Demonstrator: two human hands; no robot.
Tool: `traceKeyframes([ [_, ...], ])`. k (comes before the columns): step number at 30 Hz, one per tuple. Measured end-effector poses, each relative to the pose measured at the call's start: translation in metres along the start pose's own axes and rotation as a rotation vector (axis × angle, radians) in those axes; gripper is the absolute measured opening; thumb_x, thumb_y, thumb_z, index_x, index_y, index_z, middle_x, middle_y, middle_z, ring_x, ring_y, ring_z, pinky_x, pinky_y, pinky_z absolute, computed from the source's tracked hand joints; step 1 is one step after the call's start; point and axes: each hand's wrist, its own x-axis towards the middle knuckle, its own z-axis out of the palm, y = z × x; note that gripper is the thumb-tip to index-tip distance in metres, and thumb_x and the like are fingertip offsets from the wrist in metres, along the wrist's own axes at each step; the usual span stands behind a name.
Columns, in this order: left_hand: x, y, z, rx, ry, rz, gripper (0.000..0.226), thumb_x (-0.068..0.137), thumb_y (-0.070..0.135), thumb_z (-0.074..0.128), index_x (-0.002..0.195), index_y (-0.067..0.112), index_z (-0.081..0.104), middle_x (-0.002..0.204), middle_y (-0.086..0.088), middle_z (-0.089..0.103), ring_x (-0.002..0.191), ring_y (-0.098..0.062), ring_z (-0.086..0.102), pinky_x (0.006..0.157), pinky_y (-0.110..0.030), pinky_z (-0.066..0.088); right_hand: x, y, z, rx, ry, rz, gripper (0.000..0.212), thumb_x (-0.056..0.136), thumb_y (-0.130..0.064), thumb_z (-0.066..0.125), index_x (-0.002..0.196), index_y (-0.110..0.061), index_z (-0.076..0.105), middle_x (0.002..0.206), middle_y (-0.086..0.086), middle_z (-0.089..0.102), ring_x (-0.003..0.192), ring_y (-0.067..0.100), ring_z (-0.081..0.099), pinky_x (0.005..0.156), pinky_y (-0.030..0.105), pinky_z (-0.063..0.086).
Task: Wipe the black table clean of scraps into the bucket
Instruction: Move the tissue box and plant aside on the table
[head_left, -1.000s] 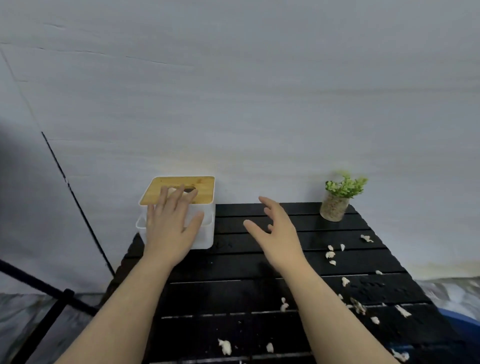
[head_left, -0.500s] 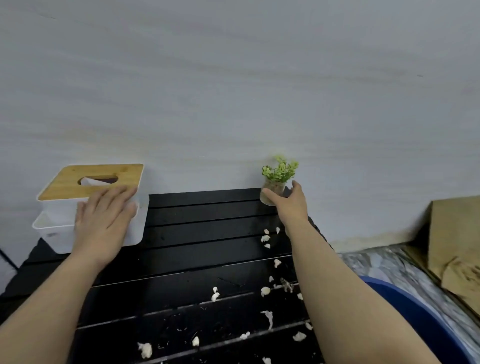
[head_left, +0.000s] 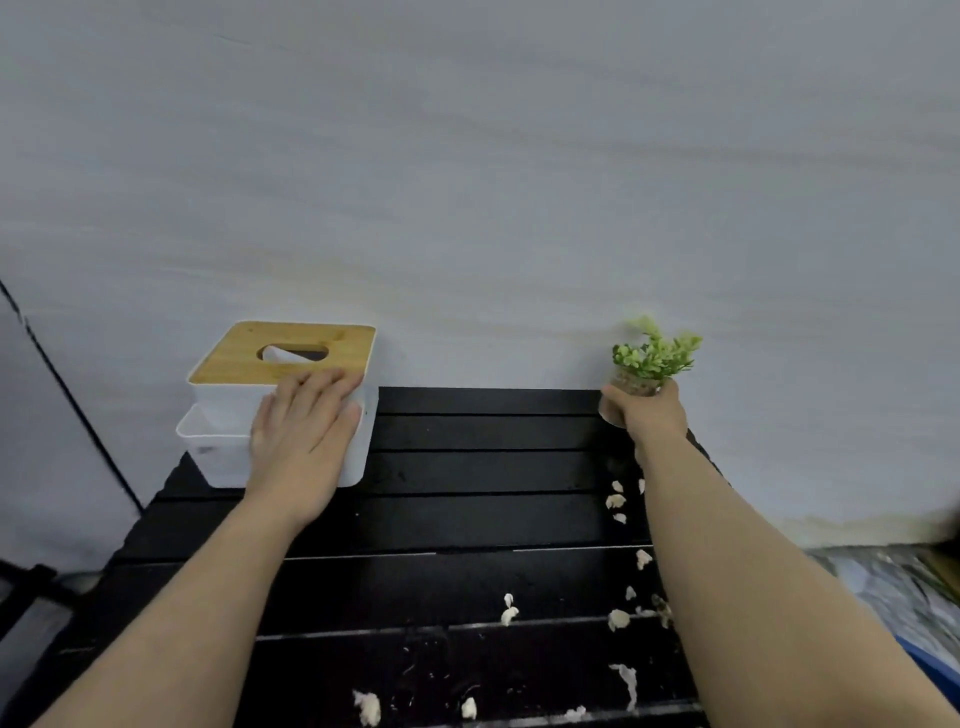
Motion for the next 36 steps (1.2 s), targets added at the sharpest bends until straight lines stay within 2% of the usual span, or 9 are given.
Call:
traceKeyframes([
  [2, 0.001, -0.001, 0.0, -0.003, -0.004, 0.003, 0.051, 0.085, 0.044, 0.022, 0.132, 0.036, 0.04, 0.14, 0.011, 0.039, 0.131, -0.014, 0.024, 0.113, -0.043, 0.013, -0.004, -0.004, 0.003, -0.011, 0.014, -0.017, 0.062, 0.065, -0.038, 0.076, 0.114, -0.014, 0.047, 0.117, 0.014, 0.061, 0.108, 0.035, 0.054, 0.089, 0.046, 0.05],
  [5, 0.0, -0.002, 0.002, -0.002, 0.005, 0.006, 0.046, 0.089, 0.042, 0.025, 0.132, 0.037, 0.04, 0.141, 0.012, 0.038, 0.132, -0.012, 0.022, 0.113, -0.042, 0.012, -0.021, -0.013, 0.016, 0.056, -0.053, -0.098, 0.056, 0.063, -0.037, 0.078, 0.109, -0.021, 0.051, 0.109, 0.005, 0.063, 0.099, 0.028, 0.058, 0.075, 0.034, 0.046],
  [10, 0.004, 0.001, 0.003, -0.017, -0.003, 0.001, 0.039, 0.094, 0.031, 0.031, 0.132, 0.035, 0.04, 0.141, 0.011, 0.037, 0.132, -0.011, 0.02, 0.113, -0.041, 0.009, -0.069, -0.036, 0.068, 0.084, -0.324, -0.227, 0.06, 0.057, -0.037, 0.083, 0.11, -0.022, 0.059, 0.11, 0.003, 0.068, 0.099, 0.022, 0.063, 0.088, 0.038, 0.052],
  [14, 0.009, 0.003, 0.002, -0.035, -0.034, -0.013, 0.041, 0.093, 0.033, 0.029, 0.133, 0.036, 0.038, 0.143, 0.012, 0.035, 0.133, -0.009, 0.017, 0.113, -0.04, 0.007, -0.106, -0.044, 0.108, 0.073, -0.485, -0.246, 0.061, 0.056, -0.04, 0.083, 0.109, -0.023, 0.058, 0.107, -0.002, 0.066, 0.099, 0.019, 0.062, 0.085, 0.035, 0.052],
  [23, 0.017, 0.003, 0.003, -0.05, -0.071, -0.033, 0.042, 0.093, 0.032, 0.028, 0.134, 0.036, 0.037, 0.145, 0.011, 0.033, 0.136, -0.01, 0.014, 0.114, -0.042, 0.007, -0.123, -0.046, 0.128, 0.028, -0.514, -0.186, 0.072, 0.062, -0.035, 0.082, 0.122, -0.019, 0.045, 0.123, 0.005, 0.058, 0.115, 0.028, 0.053, 0.093, 0.048, 0.05],
  [26, 0.019, 0.011, -0.013, -0.226, -0.139, -0.087, 0.049, 0.089, 0.037, 0.028, 0.137, 0.031, 0.034, 0.148, 0.002, 0.032, 0.139, -0.017, 0.014, 0.115, -0.043, 0.009, -0.128, -0.049, 0.1, 0.036, -0.518, -0.184, 0.088, 0.068, -0.033, 0.08, 0.14, -0.021, 0.03, 0.143, 0.006, 0.042, 0.13, 0.027, 0.04, 0.104, 0.042, 0.041],
  [27, 0.017, 0.015, -0.021, -0.325, -0.129, -0.104, 0.049, 0.088, 0.037, 0.031, 0.137, 0.029, 0.035, 0.147, -0.001, 0.033, 0.139, -0.018, 0.018, 0.115, -0.043, 0.012, -0.131, -0.048, 0.083, 0.04, -0.517, -0.186, 0.087, 0.071, -0.033, 0.077, 0.141, -0.023, 0.027, 0.144, 0.004, 0.04, 0.13, 0.025, 0.04, 0.101, 0.037, 0.04],
  [31, -0.021, 0.044, -0.047, -0.294, -0.064, -0.013, 0.041, 0.091, 0.028, 0.039, 0.132, 0.021, 0.044, 0.144, -0.003, 0.039, 0.135, -0.021, 0.028, 0.112, -0.038, 0.019, -0.161, -0.034, -0.012, -0.008, -0.535, -0.205, 0.056, 0.081, -0.036, 0.067, 0.13, -0.028, 0.043, 0.132, -0.002, 0.051, 0.109, 0.014, 0.051, 0.085, 0.03, 0.039],
  [36, -0.148, 0.107, -0.045, -0.421, -0.342, -0.017, 0.038, 0.092, 0.026, 0.045, 0.129, 0.027, 0.046, 0.133, 0.007, 0.046, 0.116, 0.002, 0.035, 0.097, -0.019, 0.027, -0.229, 0.013, -0.15, -0.199, -0.459, -0.287, 0.042, 0.081, -0.037, 0.065, 0.12, -0.033, 0.05, 0.109, -0.016, 0.056, 0.096, 0.004, 0.054, 0.078, 0.023, 0.041],
])
